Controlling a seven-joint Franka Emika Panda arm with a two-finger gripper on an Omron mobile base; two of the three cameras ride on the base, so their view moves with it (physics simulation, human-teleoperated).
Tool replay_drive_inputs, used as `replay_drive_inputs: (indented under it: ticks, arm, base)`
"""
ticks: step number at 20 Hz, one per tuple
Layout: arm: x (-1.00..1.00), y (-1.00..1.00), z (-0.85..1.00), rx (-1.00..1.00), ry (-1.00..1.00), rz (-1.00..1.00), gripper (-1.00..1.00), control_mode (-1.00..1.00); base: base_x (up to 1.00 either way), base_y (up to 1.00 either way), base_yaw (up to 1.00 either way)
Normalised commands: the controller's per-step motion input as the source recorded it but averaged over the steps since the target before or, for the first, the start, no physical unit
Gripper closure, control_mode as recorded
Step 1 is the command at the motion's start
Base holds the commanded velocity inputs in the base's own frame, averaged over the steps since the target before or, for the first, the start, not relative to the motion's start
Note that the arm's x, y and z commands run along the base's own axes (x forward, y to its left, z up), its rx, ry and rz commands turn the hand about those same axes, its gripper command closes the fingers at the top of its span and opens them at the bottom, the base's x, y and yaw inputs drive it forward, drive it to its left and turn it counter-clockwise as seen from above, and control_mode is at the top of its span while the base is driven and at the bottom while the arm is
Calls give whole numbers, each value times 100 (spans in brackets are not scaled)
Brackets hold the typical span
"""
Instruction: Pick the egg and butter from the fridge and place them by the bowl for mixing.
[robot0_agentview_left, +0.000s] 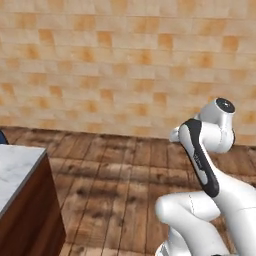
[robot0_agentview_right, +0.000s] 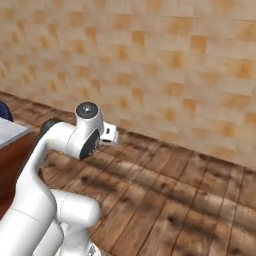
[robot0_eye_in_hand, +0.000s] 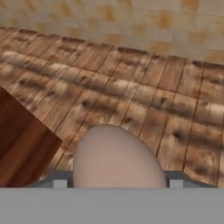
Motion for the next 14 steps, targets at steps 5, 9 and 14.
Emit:
replay_drive_inputs:
  ticks: [5, 9, 14]
  arm:
    - [0, 0, 0, 0, 0, 0, 100, 100]
    - [0, 0, 0, 0, 0, 0, 100, 100]
    - [0, 0, 0, 0, 0, 0, 100, 100]
  base:
    - [57, 6, 58]
    - [82, -4, 26]
    - [59, 0, 60]
